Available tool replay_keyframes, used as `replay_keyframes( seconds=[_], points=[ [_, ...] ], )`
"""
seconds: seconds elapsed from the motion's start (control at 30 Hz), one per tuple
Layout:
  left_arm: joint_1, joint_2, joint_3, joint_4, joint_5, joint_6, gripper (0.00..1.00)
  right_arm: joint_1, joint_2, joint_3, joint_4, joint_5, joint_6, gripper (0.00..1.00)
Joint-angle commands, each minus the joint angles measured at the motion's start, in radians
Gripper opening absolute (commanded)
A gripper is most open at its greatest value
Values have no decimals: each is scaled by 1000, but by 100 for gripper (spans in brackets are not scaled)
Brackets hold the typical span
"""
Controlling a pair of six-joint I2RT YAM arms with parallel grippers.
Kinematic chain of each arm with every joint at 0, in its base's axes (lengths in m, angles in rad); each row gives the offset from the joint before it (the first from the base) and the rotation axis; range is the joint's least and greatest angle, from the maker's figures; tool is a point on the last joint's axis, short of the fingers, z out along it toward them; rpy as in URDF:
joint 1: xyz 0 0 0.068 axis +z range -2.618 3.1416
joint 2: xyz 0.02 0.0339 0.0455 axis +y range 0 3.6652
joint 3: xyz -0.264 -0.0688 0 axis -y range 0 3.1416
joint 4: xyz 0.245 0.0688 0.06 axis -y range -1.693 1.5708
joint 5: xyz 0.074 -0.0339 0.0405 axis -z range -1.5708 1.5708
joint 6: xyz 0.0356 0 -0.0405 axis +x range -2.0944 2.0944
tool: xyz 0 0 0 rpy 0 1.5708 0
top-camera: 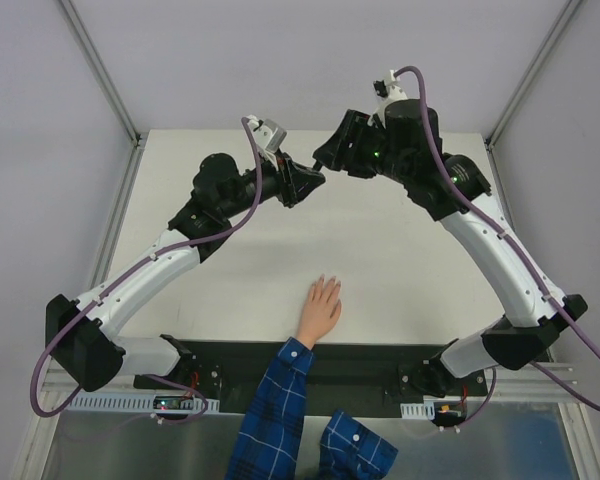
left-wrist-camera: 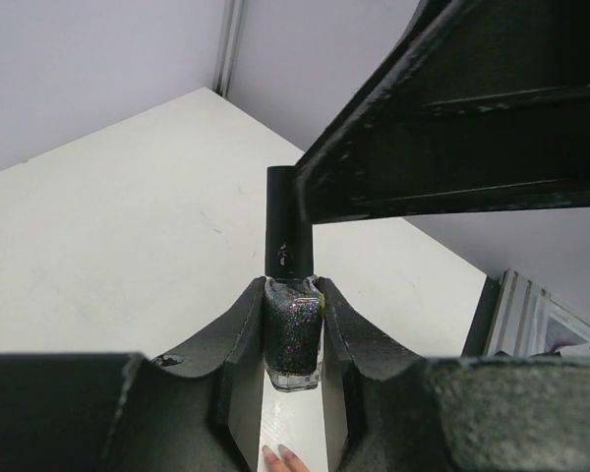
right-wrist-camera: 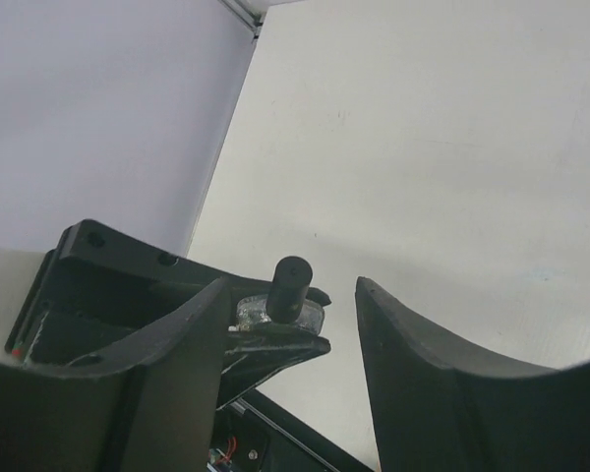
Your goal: Paint the nails
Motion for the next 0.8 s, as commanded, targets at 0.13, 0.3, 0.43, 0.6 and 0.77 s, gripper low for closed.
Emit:
replay_keyframes(
  seconds=[0.13, 0.3, 0.43, 0.6, 0.77],
  points=[
    [-16, -17, 60, 13, -43, 24, 0, 20, 63, 79, -14, 27, 53, 45],
    [-16, -14, 61, 39, -30, -13, 0, 17, 45, 39, 21, -52, 50, 24],
    [-12, -32, 17, 97, 35, -81, 0, -12, -24, -56, 96, -143, -10, 1],
    [106, -23, -127, 675, 358, -399, 0, -123, -130, -383, 655, -884, -121, 0],
    [145, 99, -149, 1090, 529, -838, 0, -169, -109, -437, 825, -1130, -24, 0]
  ],
)
